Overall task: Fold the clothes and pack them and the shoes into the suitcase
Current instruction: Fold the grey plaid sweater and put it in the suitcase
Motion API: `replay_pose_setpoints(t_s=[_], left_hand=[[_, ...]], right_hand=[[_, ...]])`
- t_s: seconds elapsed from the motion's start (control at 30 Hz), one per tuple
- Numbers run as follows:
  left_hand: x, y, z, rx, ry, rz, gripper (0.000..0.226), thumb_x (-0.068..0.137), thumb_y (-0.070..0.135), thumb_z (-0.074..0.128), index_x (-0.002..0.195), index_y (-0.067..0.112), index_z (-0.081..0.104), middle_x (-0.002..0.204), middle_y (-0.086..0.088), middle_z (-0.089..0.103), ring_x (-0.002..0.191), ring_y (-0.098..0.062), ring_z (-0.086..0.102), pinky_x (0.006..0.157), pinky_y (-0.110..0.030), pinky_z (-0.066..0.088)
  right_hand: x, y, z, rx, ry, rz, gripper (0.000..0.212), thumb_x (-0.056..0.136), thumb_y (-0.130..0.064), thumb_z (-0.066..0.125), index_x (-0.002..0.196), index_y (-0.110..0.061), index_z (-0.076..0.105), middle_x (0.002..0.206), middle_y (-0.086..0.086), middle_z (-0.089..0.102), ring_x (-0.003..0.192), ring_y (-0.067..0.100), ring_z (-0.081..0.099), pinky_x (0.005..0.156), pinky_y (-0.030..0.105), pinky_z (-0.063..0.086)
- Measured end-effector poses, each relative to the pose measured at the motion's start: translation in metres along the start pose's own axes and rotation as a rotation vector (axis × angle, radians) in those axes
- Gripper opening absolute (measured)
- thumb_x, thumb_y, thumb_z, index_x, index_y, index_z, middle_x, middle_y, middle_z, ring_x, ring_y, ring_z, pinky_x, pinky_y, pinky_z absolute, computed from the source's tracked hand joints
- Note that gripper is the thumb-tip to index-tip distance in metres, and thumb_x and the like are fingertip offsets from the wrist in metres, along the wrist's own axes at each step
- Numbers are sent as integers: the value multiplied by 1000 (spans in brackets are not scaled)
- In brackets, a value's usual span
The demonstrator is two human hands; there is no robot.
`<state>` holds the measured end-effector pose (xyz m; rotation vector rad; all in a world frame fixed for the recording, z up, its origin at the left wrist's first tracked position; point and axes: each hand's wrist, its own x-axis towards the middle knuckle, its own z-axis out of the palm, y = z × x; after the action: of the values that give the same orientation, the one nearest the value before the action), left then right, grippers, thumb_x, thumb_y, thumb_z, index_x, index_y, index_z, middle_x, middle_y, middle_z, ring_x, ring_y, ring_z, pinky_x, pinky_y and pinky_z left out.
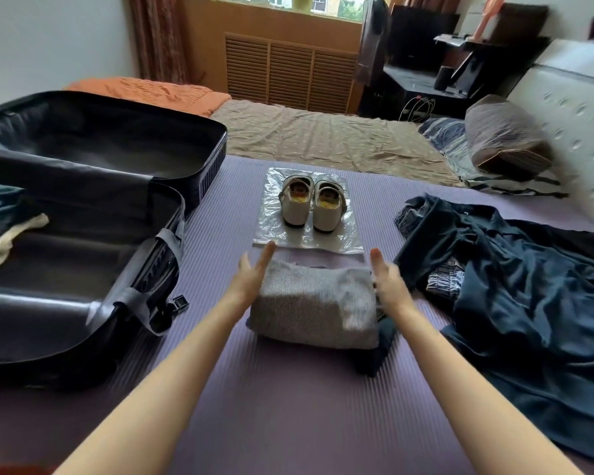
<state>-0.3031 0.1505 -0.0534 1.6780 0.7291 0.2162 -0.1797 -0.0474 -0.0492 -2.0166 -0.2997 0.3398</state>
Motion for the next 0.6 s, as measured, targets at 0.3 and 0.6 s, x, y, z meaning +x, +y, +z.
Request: replay_pose_setpoints(t_s=[0.3,0.6], left_hand=[[5,-31,25,414,323,311,81,94,26,55,151,20,-2,61,-6,53,57,-26,54,55,-35,42],[31,-47,32,464,301,-19,80,92,40,52,149,7,7,134,-22,48,119,-36,49,87,-41,43]], right_hand=[[-8,40,24,58,211,-98,66,89,-12,64,145,-20,30,117,13,58,108,24,56,94,31,43],[7,54,43,-64,263,-19,64,92,-16,59,147,-11,27,123,19,57,116,31,53,97,36,39]])
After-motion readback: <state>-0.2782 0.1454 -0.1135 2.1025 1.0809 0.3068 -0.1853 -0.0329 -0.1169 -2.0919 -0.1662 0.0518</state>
